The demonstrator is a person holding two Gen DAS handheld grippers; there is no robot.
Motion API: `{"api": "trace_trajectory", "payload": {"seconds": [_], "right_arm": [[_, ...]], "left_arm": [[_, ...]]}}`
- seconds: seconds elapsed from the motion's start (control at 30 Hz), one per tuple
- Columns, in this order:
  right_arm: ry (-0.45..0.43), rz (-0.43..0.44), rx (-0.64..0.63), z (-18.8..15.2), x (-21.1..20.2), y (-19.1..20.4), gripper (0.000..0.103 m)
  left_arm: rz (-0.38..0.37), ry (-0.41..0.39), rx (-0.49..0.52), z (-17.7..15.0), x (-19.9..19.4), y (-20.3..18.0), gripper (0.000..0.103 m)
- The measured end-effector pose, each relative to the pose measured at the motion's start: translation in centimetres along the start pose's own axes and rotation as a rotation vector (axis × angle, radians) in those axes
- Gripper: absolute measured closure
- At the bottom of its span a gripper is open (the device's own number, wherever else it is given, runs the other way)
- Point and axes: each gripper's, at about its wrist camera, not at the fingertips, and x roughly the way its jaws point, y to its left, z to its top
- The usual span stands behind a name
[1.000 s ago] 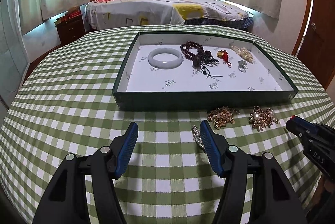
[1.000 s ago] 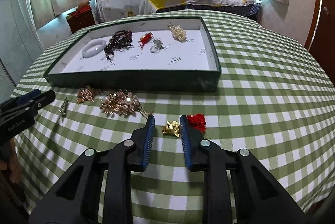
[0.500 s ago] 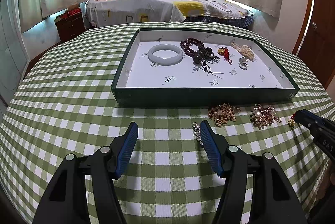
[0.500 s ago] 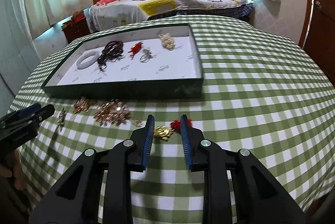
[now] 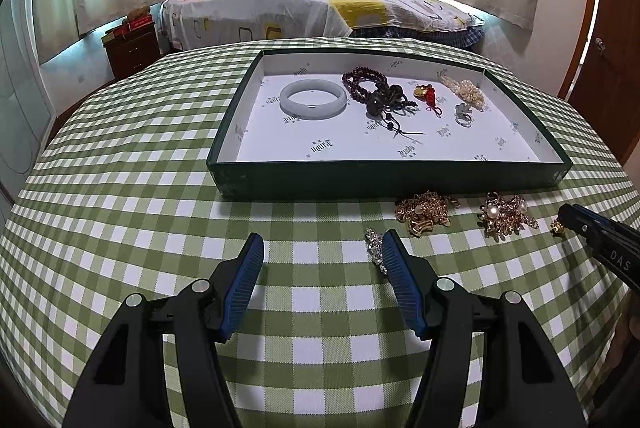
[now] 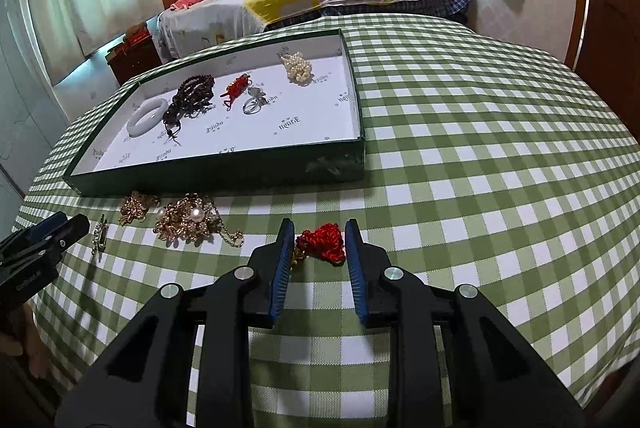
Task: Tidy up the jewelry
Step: 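Grasp the gold charm with red tassel with the right tool, then grasp the silver rhinestone brooch with the left tool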
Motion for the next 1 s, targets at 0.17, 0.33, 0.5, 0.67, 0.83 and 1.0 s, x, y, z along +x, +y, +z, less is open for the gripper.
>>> {"api": "trace_trajectory", "payload": {"seconds": [0.17, 0.33, 0.5, 0.67, 0.83, 1.0], "right_arm": [[0.004, 0.021, -0.020, 0.0, 0.2, 0.7, 0.089], [-0.007, 0.038, -0.026, 0.3, 0.0, 1.2, 0.090], [-0.014, 0.054, -0.028, 0.5, 0.0, 1.4, 0.090], [-0.017, 0.060, -0.024, 0.4, -0.1, 1.3, 0.090], [-0.015, 0.067, -0.020, 0.4, -0.2, 1.1, 0.090], [-0.017, 0.073, -0.017, 0.4, -0.3, 1.1, 0.090]], "left_arm": [[-0.002, 0.010, 0.003, -0.1, 0.3, -0.1, 0.043], [-0.012, 0.015, 0.006, -0.3, 0.4, -0.2, 0.043], [-0.031, 0.020, 0.012, -0.2, 0.4, -0.7, 0.043], [-0.048, 0.002, 0.018, 0.1, 0.0, -1.3, 0.043], [-0.042, 0.038, 0.053, 0.1, 1.2, -2.2, 0.043], [-0.028, 0.059, 0.033, 0.0, 1.4, -1.4, 0.044]]}}
